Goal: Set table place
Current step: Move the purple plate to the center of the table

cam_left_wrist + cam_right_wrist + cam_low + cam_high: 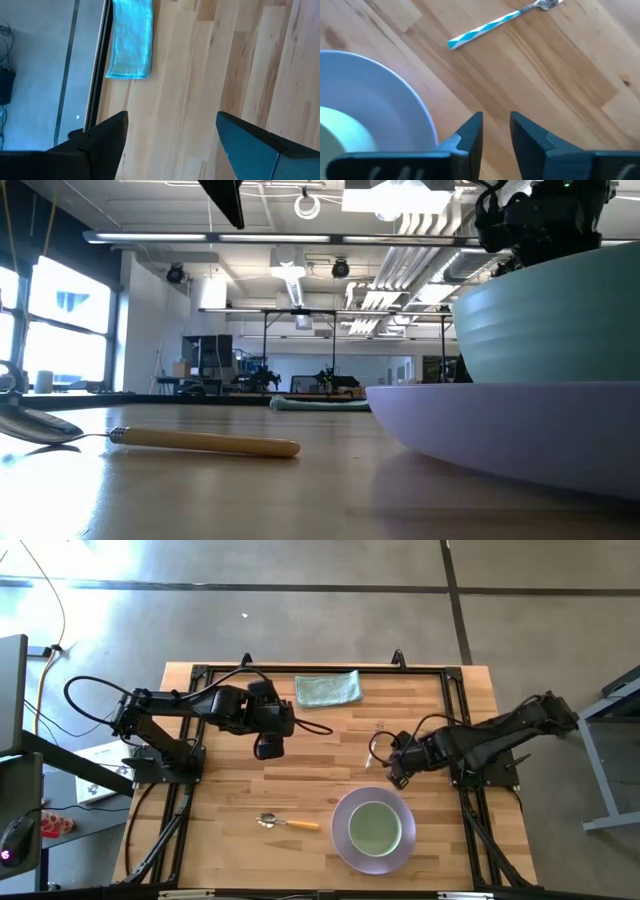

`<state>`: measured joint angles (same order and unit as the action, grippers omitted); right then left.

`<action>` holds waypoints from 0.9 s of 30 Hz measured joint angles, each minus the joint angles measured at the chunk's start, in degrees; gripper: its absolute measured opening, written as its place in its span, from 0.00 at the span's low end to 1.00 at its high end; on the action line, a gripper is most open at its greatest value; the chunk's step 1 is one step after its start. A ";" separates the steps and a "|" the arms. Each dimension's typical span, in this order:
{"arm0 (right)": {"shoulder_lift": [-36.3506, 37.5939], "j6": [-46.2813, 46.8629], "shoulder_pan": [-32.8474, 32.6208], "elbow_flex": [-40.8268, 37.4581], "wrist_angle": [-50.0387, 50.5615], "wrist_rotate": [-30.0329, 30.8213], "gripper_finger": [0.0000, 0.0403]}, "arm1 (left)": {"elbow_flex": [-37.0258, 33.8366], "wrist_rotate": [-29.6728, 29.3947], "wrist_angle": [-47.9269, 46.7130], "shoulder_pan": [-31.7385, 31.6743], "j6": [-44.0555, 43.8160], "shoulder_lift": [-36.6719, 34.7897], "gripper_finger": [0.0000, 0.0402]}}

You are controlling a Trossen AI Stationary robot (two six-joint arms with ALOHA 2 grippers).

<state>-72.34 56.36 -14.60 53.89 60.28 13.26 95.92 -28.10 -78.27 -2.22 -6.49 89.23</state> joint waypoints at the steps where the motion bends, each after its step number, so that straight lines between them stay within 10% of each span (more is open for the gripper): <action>1: 0.00 -0.39 0.24 -0.02 0.45 -0.03 0.24 | 0.00 0.02 -0.04 0.00 -0.03 0.00 0.73; 10: 0.27 -1.48 0.39 -0.07 2.04 -0.18 0.02 | 0.02 0.02 -0.01 -0.04 -1.32 0.00 0.73; 27: 7.41 -5.33 3.01 -0.07 3.25 3.07 0.21 | 0.07 13.96 19.67 1.68 9.83 10.16 0.73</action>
<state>-64.92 51.03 -11.59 53.82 63.53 16.34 95.98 -14.14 -58.60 -0.54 3.34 99.39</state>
